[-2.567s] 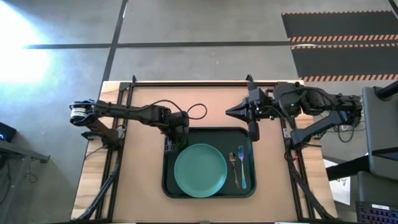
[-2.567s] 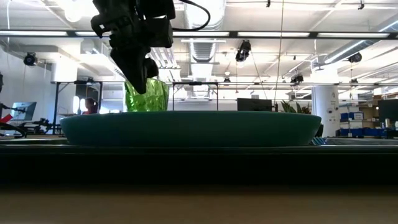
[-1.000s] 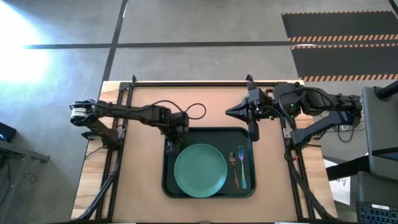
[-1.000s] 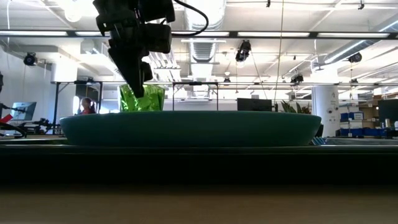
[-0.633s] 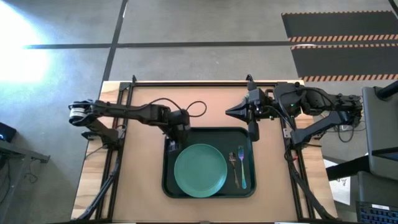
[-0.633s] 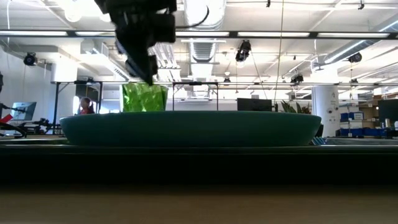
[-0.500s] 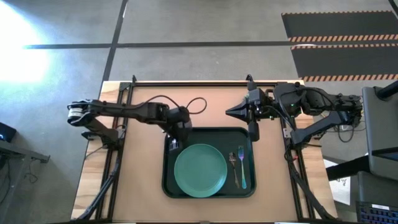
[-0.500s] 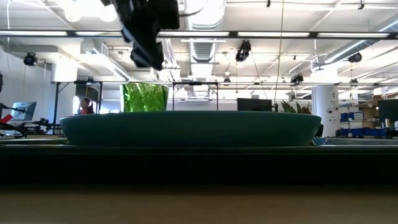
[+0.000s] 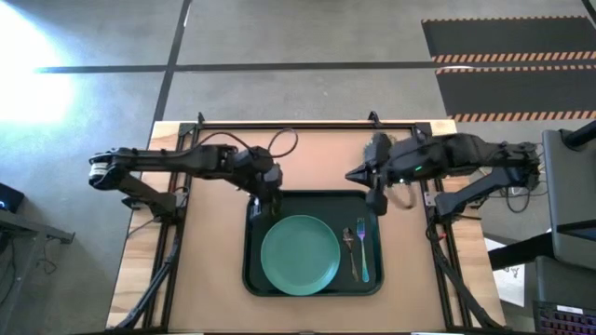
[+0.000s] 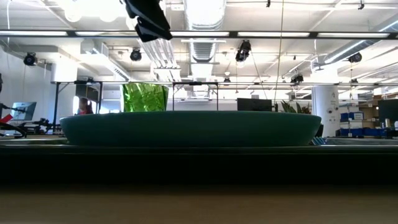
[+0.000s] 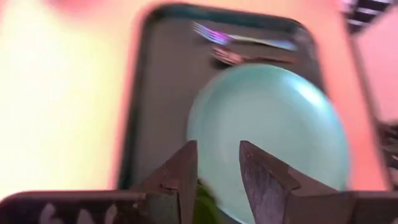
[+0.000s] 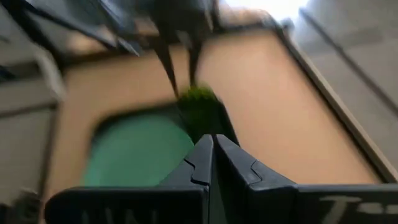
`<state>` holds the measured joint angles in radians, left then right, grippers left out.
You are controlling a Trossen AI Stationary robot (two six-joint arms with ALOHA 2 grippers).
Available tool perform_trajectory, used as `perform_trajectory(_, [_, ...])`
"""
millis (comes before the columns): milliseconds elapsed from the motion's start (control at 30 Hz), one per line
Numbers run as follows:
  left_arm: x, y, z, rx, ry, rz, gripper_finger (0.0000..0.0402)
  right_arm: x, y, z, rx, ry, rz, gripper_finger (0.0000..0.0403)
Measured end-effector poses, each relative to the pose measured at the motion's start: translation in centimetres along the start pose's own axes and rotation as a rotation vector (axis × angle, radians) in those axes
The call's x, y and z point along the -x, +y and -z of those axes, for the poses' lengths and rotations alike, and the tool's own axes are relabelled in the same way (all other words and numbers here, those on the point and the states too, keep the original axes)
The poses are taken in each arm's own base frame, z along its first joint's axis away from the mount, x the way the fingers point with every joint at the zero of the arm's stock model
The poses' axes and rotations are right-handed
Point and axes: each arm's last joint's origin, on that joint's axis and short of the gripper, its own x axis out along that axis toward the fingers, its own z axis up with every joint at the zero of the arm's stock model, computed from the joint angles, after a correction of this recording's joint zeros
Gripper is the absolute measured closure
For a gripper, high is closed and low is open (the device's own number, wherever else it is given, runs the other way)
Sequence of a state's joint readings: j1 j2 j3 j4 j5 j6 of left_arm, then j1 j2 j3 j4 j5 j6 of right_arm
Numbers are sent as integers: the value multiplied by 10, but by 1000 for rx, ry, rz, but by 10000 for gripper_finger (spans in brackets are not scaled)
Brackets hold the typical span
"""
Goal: Pick and place plate/cup/fork/spoon on tray
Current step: Move the black tray to the center of the table
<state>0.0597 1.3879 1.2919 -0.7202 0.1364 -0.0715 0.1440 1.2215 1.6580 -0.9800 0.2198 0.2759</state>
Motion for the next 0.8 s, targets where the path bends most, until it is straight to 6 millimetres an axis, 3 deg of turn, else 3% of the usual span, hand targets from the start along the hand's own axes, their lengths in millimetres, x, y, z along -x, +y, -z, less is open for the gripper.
perform_trajectory(233, [34, 5, -6, 5, -182, -356, 346, -53, -2, 43, -35, 303, 176, 394])
perform_trajectory(400, [59, 2, -3, 11, -252, -381, 379, -92, -4, 72, -28, 449, 243, 394])
perform_trajectory(567, [75, -1, 7, 8, -282, -372, 400, -123, -18, 105, -91, 584, 318, 394])
perform_trajectory(800, [78, -2, 30, 57, -254, -361, 401, -167, -34, 140, -225, 525, 102, 394])
